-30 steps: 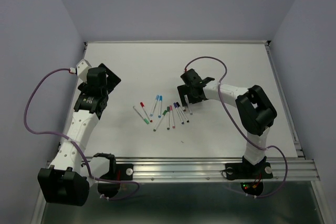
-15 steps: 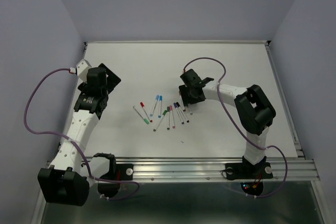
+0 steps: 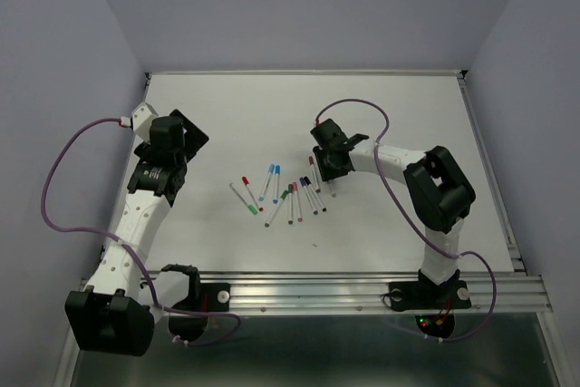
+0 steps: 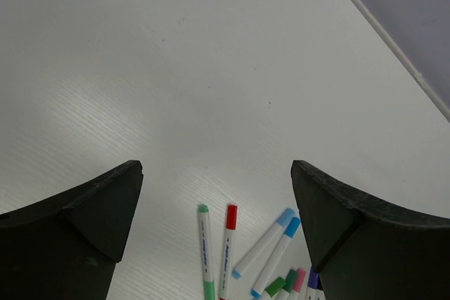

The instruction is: Open the pen caps

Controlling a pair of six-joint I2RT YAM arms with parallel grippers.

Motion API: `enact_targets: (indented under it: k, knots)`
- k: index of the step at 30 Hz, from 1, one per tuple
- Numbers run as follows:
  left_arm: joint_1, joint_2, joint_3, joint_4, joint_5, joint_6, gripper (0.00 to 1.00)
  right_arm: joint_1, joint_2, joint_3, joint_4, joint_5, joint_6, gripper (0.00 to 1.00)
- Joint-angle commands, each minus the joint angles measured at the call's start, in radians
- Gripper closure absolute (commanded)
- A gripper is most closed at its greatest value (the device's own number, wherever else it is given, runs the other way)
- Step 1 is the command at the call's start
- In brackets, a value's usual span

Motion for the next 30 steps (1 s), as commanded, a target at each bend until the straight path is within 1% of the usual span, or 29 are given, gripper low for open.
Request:
enact_targets:
  k: [1, 3, 4, 5, 8, 9, 13, 14, 16, 17, 18, 19, 21, 22, 23, 25, 30]
  knots:
    - [0.003, -0.02, -0.014, 0.028, -0.007, 0.02, 0.01, 0.01, 0.076, -0.019, -0.018, -0.025, -0.014, 0.69]
    - [0.003, -0.019, -0.014, 0.029, -0.007, 0.018, 0.01, 0.01, 0.082, -0.033, -0.015, -0.025, -0.013, 0.73]
    - [0.003, -0.019, -0.014, 0.028, -0.007, 0.018, 0.01, 0.01, 0.087, -0.036, -0.015, -0.028, -0.013, 0.79]
    - [0.003, -0.019, -0.013, 0.028, -0.007, 0.018, 0.01, 0.01, 0.09, -0.037, -0.015, -0.036, -0.019, 0.84]
    - [0.003, -0.02, -0.014, 0.028, -0.005, 0.018, 0.01, 0.01, 0.101, -0.053, -0.013, -0.051, -0.033, 0.97]
    - [0.003, -0.022, -0.014, 0.028, -0.004, 0.018, 0.01, 0.01, 0.095, -0.065, 0.002, -0.051, -0.03, 0.99]
    - [0.003, -0.025, -0.019, 0.042, 0.036, 0.023, 0.01, 0.01, 0.052, -0.096, 0.063, -0.045, -0.033, 0.99]
    - [0.003, -0.024, -0.019, 0.048, 0.053, 0.027, 0.01, 0.01, 0.011, -0.112, 0.082, -0.045, -0.037, 0.99]
    - [0.003, -0.025, -0.017, 0.075, 0.136, 0.05, 0.01, 0.01, -0.069, -0.142, 0.146, -0.063, -0.057, 0.99]
    - [0.002, -0.03, -0.025, 0.115, 0.173, 0.068, 0.01, 0.01, -0.1, -0.152, 0.198, -0.072, -0.071, 0.99]
    - [0.002, -0.03, -0.034, 0.115, 0.223, 0.081, 0.01, 0.01, -0.132, -0.163, 0.224, -0.092, -0.082, 0.99]
    - [0.0, -0.04, -0.043, 0.176, 0.334, 0.089, 0.01, 0.01, -0.163, -0.172, 0.244, -0.132, -0.088, 0.99]
    - [-0.006, -0.062, -0.086, 0.25, 0.462, 0.093, 0.01, 0.01, -0.251, -0.191, 0.292, -0.19, -0.112, 0.99]
    - [-0.018, -0.071, -0.1, 0.323, 0.566, 0.093, 0.01, 0.01, -0.281, -0.197, 0.304, -0.204, -0.114, 0.99]
    - [-0.027, -0.079, -0.112, 0.37, 0.604, 0.09, 0.01, 0.01, -0.307, -0.202, 0.312, -0.25, -0.117, 0.99]
    - [-0.052, -0.097, -0.132, 0.451, 0.68, 0.079, 0.01, 0.001, -0.37, -0.208, 0.318, -0.293, -0.131, 0.99]
    - [-0.15, -0.116, -0.158, 0.566, 0.724, 0.041, 0.01, 0.001, -0.477, -0.249, 0.367, -0.465, -0.113, 0.99]
